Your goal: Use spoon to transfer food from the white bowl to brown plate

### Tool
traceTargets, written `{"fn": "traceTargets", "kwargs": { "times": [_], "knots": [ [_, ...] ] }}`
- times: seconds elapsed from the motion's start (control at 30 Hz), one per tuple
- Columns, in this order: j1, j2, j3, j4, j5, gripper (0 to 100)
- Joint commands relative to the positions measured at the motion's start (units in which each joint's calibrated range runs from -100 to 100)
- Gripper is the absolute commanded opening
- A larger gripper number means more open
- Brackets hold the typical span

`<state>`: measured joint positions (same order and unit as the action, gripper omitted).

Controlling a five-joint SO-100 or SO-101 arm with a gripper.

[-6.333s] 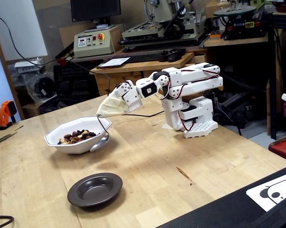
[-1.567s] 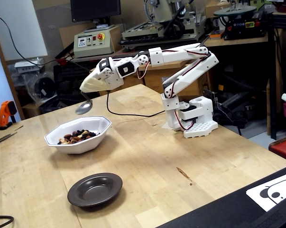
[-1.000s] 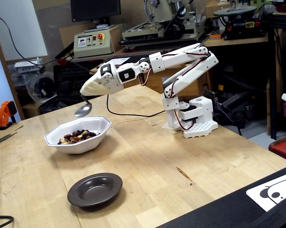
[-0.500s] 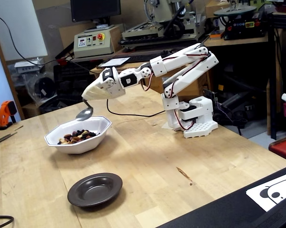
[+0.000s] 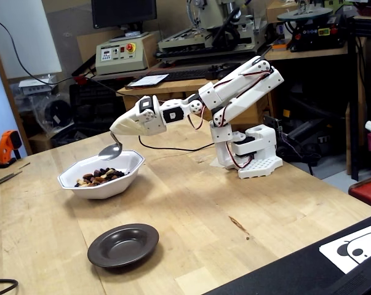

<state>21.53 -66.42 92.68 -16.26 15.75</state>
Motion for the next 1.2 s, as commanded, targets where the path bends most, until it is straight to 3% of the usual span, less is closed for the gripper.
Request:
{"fn": "traceTargets", "kwargs": {
  "times": [0.0, 0.27, 0.53, 1.17],
  "knots": [
    [0.69, -0.97, 0.07, -3.43, 0.20, 4],
    [0.69, -0.80, 0.24, -3.90, 0.54, 4],
    [0.69, -0.11, 0.42, -3.74, 4.98, 4],
    [0.62, -0.03, 7.32, -3.74, 5.42, 4]
  ]
}}
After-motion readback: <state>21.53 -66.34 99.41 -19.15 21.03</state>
